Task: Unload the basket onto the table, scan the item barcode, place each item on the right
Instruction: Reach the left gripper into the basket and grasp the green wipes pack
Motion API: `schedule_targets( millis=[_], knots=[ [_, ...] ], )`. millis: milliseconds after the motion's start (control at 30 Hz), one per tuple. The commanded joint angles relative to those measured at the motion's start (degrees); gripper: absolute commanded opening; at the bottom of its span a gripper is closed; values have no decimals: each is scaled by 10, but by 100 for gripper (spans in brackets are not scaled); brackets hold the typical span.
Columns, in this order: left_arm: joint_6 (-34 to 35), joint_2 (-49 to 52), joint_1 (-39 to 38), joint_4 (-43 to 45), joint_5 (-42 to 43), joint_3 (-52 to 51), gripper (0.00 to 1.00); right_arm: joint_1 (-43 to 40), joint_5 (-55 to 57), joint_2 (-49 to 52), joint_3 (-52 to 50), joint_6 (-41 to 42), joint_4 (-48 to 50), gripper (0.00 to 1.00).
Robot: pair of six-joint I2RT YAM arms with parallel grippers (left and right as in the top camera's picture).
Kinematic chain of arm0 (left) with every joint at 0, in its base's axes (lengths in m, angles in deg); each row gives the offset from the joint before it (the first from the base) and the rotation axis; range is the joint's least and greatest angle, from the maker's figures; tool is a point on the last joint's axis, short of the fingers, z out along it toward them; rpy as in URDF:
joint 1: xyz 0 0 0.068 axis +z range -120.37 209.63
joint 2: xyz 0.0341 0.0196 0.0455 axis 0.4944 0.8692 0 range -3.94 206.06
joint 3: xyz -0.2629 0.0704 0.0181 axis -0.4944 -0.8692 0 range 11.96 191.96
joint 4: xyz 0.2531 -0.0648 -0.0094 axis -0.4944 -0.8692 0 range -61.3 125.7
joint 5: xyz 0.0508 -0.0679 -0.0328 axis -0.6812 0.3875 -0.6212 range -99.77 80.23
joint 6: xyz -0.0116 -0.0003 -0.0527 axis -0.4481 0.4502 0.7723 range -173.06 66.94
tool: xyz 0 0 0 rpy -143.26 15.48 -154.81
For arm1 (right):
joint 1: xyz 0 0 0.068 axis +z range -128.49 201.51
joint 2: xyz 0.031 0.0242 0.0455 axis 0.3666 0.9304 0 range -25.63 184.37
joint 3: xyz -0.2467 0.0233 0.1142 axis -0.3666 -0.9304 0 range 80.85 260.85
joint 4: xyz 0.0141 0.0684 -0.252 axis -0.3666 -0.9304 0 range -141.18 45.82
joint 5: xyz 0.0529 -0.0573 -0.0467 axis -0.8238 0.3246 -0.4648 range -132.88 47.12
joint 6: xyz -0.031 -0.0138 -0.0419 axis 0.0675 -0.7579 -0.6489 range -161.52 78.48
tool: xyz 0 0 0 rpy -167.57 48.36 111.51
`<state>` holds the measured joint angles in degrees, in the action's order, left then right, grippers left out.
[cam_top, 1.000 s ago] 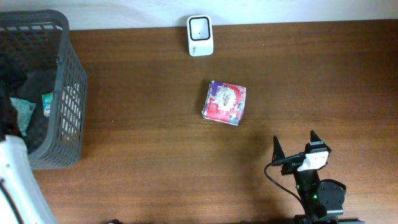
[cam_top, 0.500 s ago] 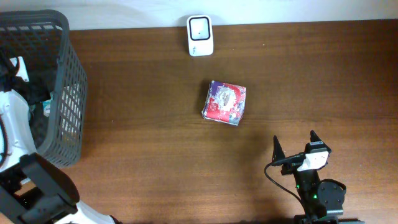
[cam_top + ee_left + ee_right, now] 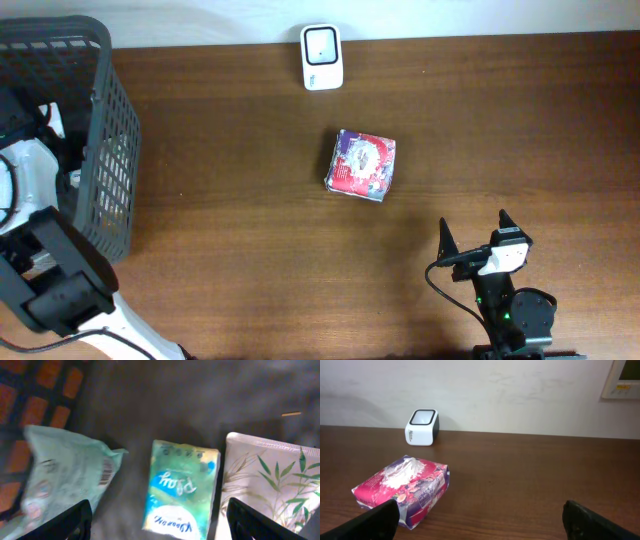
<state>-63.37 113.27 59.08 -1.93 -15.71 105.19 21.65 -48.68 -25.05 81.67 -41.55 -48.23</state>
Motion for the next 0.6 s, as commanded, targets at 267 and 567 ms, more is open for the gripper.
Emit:
schedule_targets(
  millis=[267, 567],
  knots=[
    [-3, 47, 5, -2, 56, 2, 66, -2, 5, -4, -5, -2, -1, 99],
    [-3, 47, 12, -15, 45, -5, 34, -2, 5, -4, -5, -2, -1, 99]
  ],
)
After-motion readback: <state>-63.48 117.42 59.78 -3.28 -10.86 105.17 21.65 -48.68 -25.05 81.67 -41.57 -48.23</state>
